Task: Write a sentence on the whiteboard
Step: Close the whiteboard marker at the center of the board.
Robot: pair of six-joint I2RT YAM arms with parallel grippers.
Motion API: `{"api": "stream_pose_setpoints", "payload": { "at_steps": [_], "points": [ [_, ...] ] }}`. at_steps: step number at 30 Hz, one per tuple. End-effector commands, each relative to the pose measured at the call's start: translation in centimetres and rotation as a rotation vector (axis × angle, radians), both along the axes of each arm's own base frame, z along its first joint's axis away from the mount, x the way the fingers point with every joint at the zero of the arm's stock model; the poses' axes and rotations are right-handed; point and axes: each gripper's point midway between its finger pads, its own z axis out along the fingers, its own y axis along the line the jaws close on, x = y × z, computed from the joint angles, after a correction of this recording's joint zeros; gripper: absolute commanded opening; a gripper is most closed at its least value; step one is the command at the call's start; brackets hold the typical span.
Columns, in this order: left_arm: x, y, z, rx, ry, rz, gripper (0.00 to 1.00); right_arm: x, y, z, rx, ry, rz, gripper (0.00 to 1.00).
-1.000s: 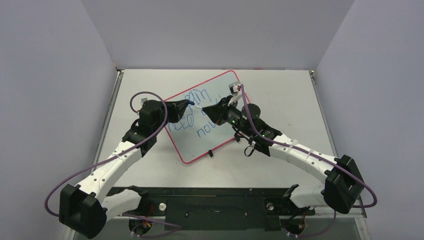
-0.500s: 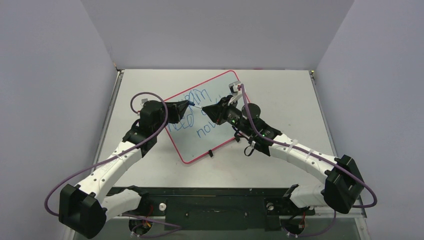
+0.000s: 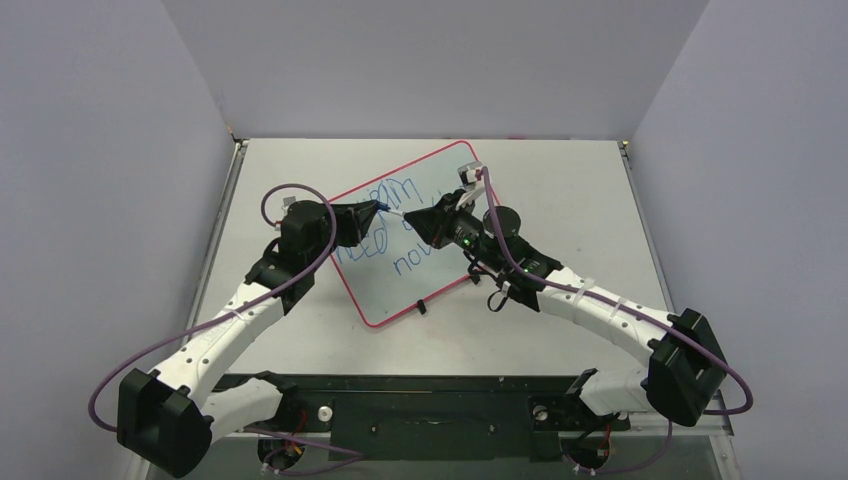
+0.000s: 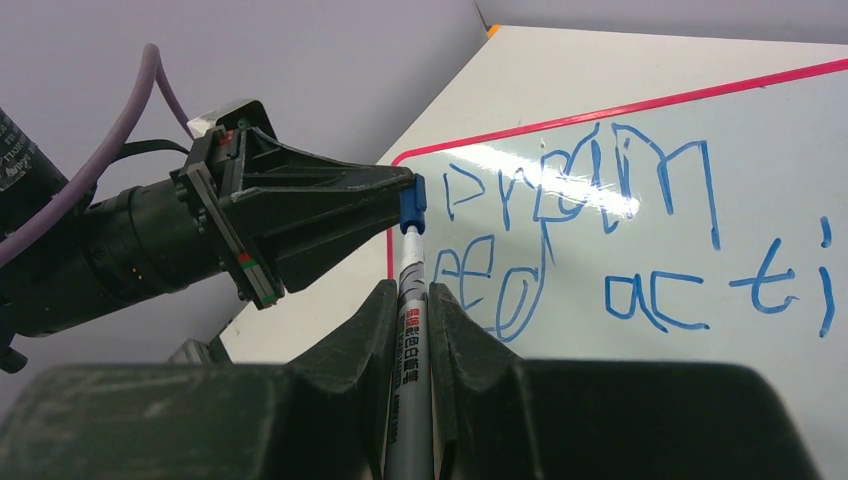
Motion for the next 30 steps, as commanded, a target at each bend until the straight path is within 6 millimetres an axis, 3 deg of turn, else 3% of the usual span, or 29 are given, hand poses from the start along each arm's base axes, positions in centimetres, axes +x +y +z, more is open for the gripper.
{"api": "stream_pose_setpoints", "payload": {
  "at_steps": [1,18,30],
  "points": [
    [0.0,-0.2,3.5,-0.024,-0.082,-0.002,0.0,1.0,0.2,3.7,0.083,-0.071,-0.021,0.0],
    [-0.4,-1.2,4.5,-0.066,-0.101,-0.035,0.0,1.8,0.5,3.6,0.087,-0.065,-0.04,0.0],
    [-1.2,-3.0,6.0,-0.091,-0.124,-0.089,0.0,2.1,1.7,3.4,0.079,-0.071,-0.01,0.0]
  ]
}}
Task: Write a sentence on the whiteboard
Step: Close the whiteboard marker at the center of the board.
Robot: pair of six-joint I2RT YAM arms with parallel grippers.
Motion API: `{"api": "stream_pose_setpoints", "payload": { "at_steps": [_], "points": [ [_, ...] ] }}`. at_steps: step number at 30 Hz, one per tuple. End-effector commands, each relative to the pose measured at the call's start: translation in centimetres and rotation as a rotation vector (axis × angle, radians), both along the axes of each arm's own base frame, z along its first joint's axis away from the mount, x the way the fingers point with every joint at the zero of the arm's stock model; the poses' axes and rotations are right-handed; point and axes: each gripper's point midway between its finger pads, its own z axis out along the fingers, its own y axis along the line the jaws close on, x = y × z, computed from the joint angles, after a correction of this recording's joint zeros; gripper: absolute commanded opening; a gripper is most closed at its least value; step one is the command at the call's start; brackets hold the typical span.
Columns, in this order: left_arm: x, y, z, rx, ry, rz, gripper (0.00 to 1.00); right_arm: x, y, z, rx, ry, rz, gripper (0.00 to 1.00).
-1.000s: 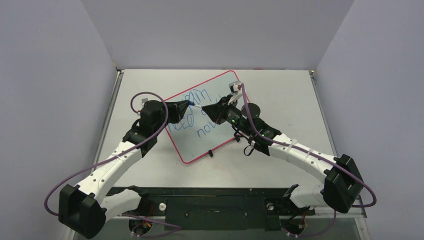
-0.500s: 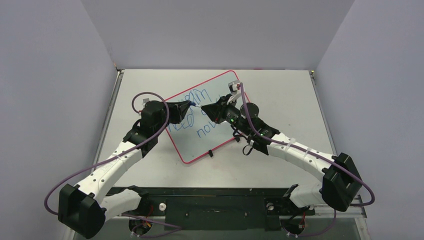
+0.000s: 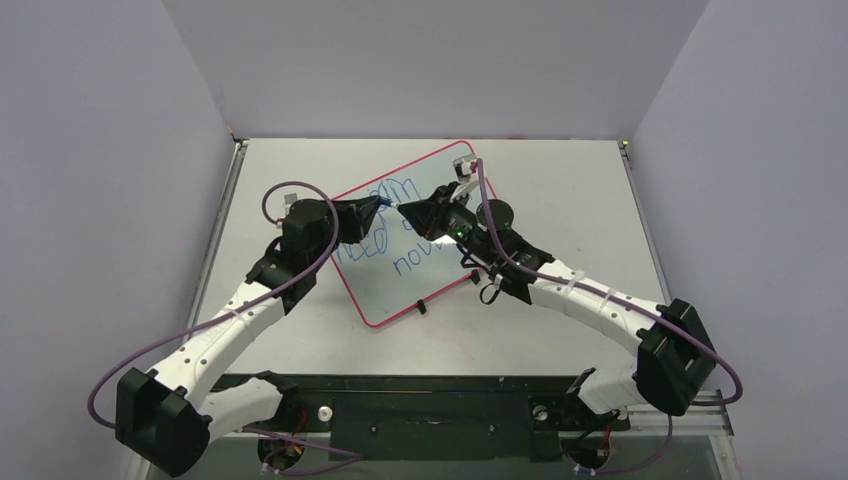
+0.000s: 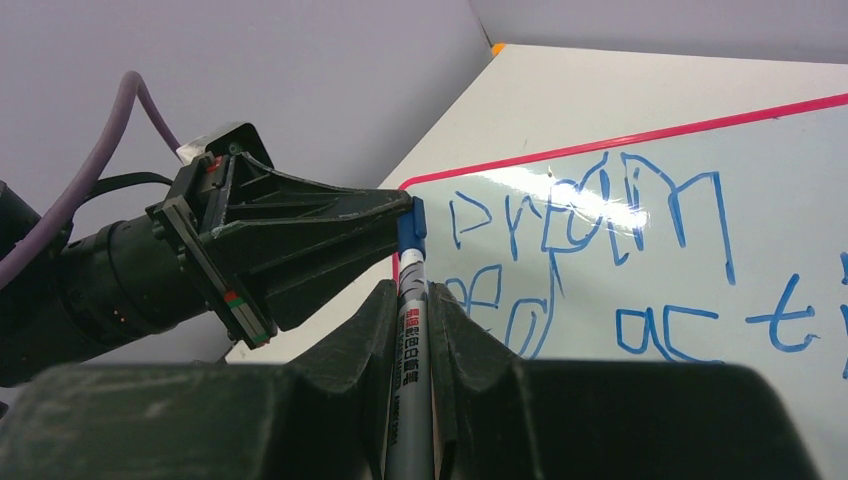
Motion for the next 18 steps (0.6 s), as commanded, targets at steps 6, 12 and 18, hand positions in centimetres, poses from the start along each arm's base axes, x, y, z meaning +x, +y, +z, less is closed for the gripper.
{"api": "stream_pose_setpoints", "payload": {
  "at_steps": [6,12,18],
  "points": [
    [-1.5,-3.1,5.8,-0.077,-0.12,-0.115,0.0,0.7,1.1,1.9,-0.011,-0.103,0.016,0.0],
    [-1.8,-4.6,6.8,-0.094,-0.153,-0.161,0.0,0.7,1.7,2.0,-0.032,-0.123,0.033,0.0],
    [-1.9,-5.2,7.6,-0.093,-0.183,-0.173,0.0,1.4,1.9,2.6,0.01,-0.093,0.005,0.0]
  ]
}}
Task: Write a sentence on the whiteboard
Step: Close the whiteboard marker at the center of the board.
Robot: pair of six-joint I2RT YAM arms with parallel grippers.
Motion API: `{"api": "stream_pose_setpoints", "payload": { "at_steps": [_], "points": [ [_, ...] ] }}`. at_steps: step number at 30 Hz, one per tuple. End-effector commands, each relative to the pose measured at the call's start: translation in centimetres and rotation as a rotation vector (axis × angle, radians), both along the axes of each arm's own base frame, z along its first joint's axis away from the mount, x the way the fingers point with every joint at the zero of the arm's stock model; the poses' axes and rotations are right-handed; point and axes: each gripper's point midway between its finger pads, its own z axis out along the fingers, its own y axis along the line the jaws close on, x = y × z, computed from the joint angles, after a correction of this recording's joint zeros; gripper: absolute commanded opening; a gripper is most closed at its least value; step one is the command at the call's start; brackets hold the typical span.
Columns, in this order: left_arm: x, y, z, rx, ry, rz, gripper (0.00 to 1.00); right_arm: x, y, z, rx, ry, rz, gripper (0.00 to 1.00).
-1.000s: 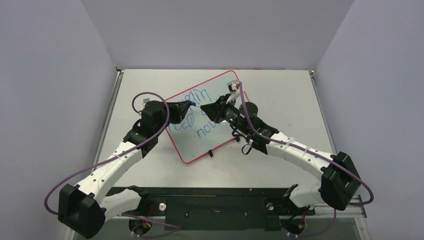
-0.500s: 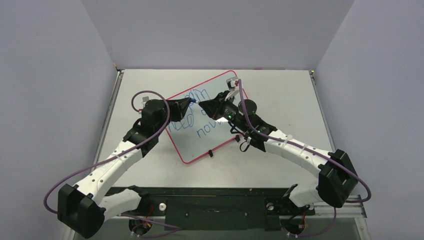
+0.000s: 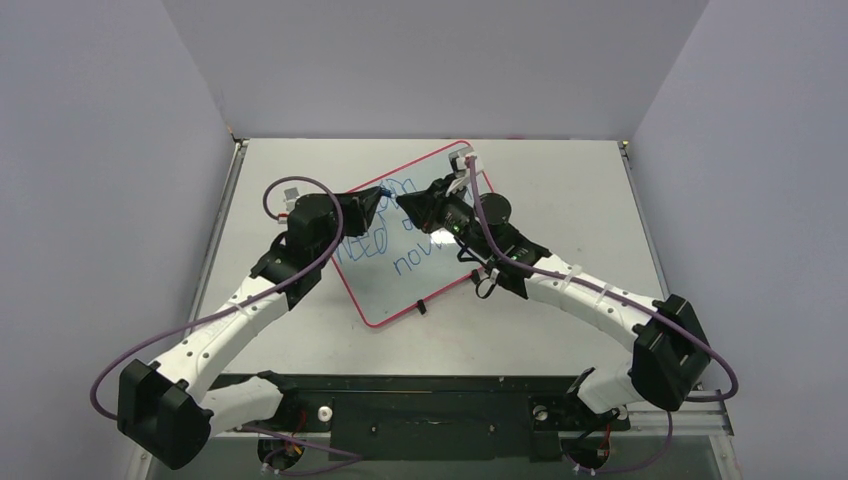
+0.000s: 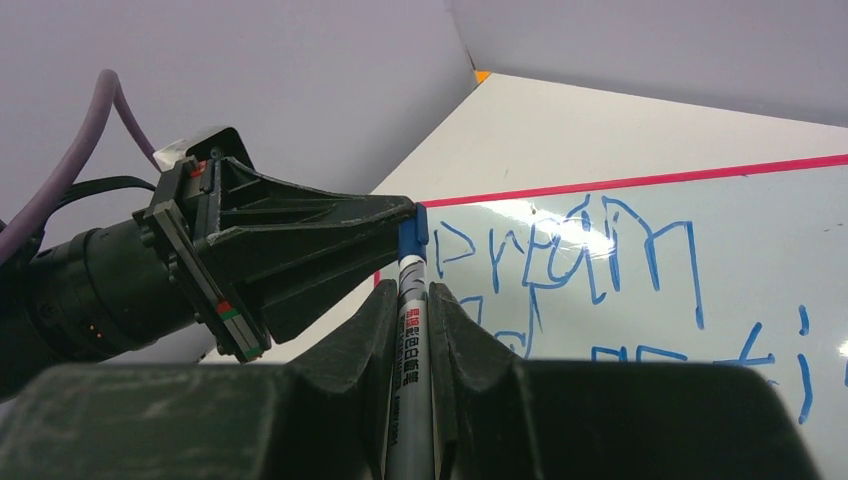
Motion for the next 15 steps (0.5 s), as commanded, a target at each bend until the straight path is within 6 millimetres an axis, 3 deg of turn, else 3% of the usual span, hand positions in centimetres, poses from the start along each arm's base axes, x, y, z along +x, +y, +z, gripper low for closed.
{"api": "stream_pose_setpoints", "payload": {
  "at_steps": [1,8,15],
  "points": [
    [-2.7,-4.6,6.1,-0.085,-0.15,-0.212,0.0,0.9,1.5,1.2,0.052,0.005,0.001,0.0],
    [-2.8,-5.7,7.0,-0.088,-0.178,-0.241,0.0,1.3,3.3,2.5,0.16,0.055,0.044,0.0],
    [-3.5,-6.2,8.2,-0.093,-0.198,-0.263,0.0,1.0,4.4,1.6,0.047,-0.04,0.104,0.0]
  ]
}}
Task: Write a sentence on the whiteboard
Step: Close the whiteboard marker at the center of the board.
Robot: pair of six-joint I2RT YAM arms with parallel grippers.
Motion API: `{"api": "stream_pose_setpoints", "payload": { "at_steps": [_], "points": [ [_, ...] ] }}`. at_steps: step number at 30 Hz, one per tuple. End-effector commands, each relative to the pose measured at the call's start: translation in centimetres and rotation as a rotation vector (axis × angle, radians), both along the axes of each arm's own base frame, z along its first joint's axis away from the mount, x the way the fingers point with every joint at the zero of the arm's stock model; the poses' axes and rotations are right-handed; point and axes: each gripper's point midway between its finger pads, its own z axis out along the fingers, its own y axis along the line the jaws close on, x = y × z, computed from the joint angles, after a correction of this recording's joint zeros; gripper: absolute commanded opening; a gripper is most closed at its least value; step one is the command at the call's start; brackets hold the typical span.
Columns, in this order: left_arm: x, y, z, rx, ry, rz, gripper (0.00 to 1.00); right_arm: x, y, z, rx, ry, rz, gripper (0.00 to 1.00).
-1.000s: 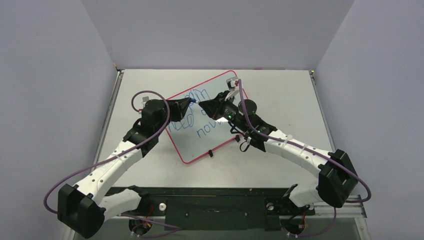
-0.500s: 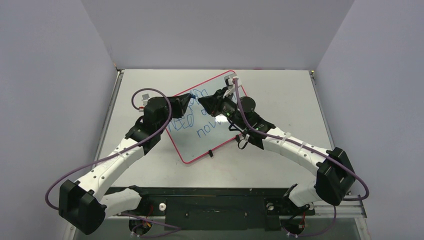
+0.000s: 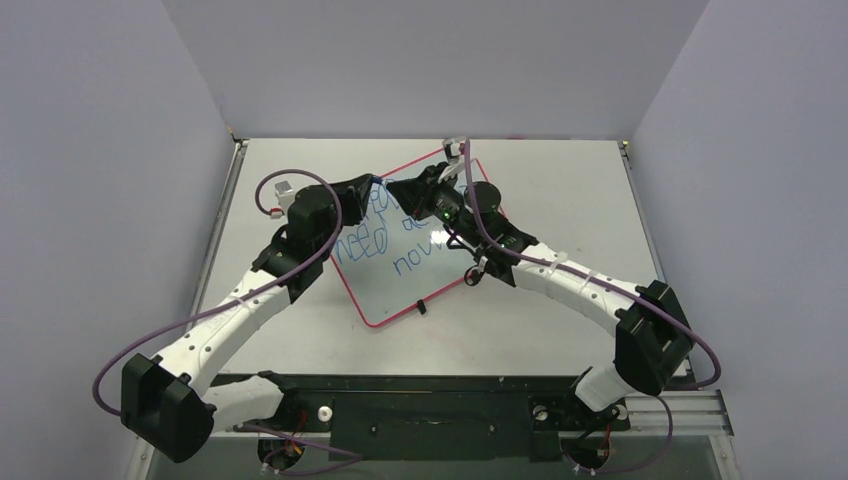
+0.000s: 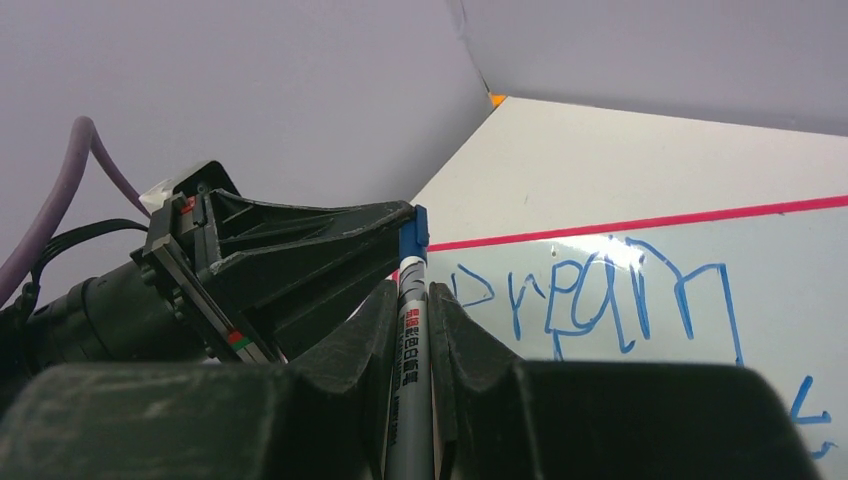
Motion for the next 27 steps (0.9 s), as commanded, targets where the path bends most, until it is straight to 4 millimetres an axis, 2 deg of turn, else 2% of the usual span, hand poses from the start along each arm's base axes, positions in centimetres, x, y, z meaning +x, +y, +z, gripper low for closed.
{"api": "stream_pose_setpoints", "payload": {
  "at_steps": [1,9,16,21,27],
  "points": [
    [-5.6,-7.8,7.2,-0.111,-0.159,-0.388,0.0,-1.3,2.7,0.5,-0.053,-0.107,0.124,0.0],
    [-6.2,-8.8,8.1,-0.096,-0.162,-0.43,0.0,-2.7,3.8,-0.9,-0.339,-0.339,0.199,0.0],
    [-6.8,-9.9,8.5,-0.102,-0.158,-0.492,0.0,-4.3,4.1,-1.9,-0.508,-0.467,0.231,0.0],
    [-7.4,-10.2,9.2,-0.087,-0.17,-0.525,0.0,-4.2,3.9,-2.1,-0.523,-0.47,0.214,0.0],
    [-7.6,-9.5,8.6,-0.081,-0.167,-0.5,0.0,-3.2,2.8,-1.9,-0.507,-0.42,0.122,0.0]
  ]
}}
